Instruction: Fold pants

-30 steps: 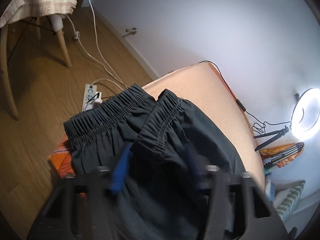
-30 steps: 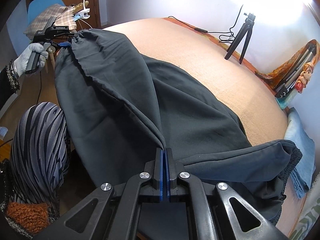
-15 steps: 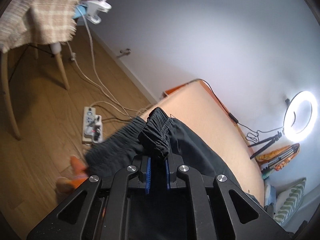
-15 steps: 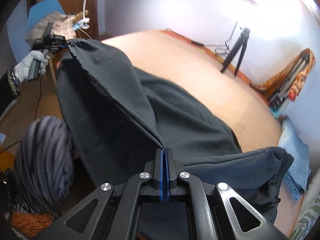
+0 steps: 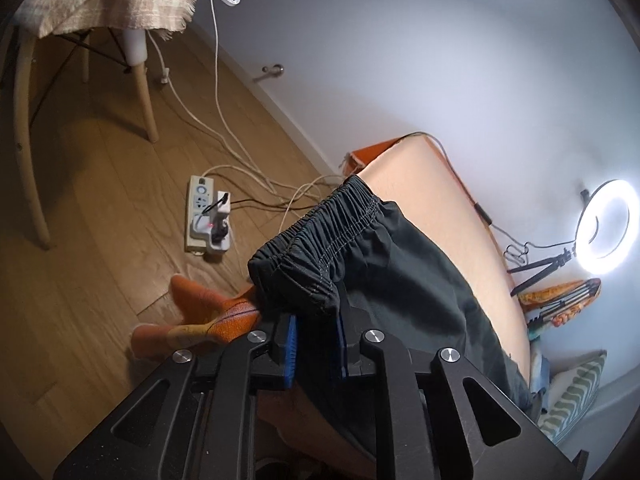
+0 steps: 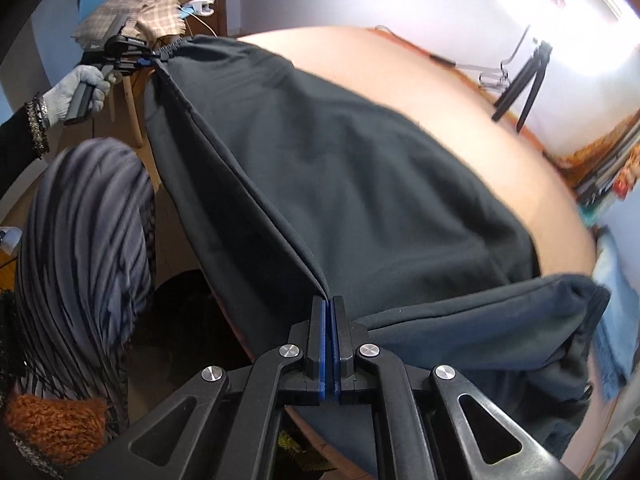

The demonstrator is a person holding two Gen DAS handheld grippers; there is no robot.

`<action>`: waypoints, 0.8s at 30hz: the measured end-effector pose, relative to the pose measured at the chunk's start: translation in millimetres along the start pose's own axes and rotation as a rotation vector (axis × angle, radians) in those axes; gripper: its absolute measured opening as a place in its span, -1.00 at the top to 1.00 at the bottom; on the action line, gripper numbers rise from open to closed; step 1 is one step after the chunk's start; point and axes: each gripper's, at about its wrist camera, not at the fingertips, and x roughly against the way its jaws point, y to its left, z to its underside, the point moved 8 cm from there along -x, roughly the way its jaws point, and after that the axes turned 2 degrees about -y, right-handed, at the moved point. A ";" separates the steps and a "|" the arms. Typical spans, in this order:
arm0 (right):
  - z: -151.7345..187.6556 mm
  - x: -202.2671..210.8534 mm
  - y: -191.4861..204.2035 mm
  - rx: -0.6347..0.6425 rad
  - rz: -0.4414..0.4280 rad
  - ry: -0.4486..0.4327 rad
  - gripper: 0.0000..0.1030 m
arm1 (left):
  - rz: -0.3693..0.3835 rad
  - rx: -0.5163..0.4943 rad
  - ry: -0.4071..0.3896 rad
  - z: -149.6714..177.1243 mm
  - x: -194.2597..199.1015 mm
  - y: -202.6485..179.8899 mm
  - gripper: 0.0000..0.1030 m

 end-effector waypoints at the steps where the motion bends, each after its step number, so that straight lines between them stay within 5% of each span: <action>1: 3.5 -2.7 2.1 -0.005 -0.006 0.007 1.00 | -0.015 -0.013 0.000 -0.9 2.9 -1.5 0.67; 3: 8.9 -7.2 3.9 -0.025 -0.023 0.015 1.00 | -0.085 -0.054 -0.020 -3.9 12.8 -2.5 0.43; 5: 12.5 -9.4 4.0 -0.062 -0.042 0.012 0.98 | -0.121 -0.081 -0.041 -4.9 24.3 -8.2 0.42; 9: 14.7 3.1 -4.7 -0.176 -0.087 -0.053 0.84 | -0.075 -0.136 -0.083 -0.1 51.2 -41.2 0.42; 10: 14.5 9.9 -9.3 -0.208 -0.096 -0.077 0.59 | -0.061 -0.164 -0.091 1.9 56.1 -51.7 0.42; 11: 13.8 17.5 -13.8 -0.241 -0.099 -0.103 0.28 | -0.041 -0.204 -0.094 5.1 61.4 -69.2 0.41; 15: 18.7 48.1 -33.8 -0.347 -0.077 -0.194 0.25 | 0.074 -0.326 -0.075 21.4 66.6 -140.9 -0.01; 24: 62.7 94.2 -84.1 -0.610 0.098 -0.257 -0.12 | 0.354 -0.576 0.154 90.8 12.3 -311.7 -0.20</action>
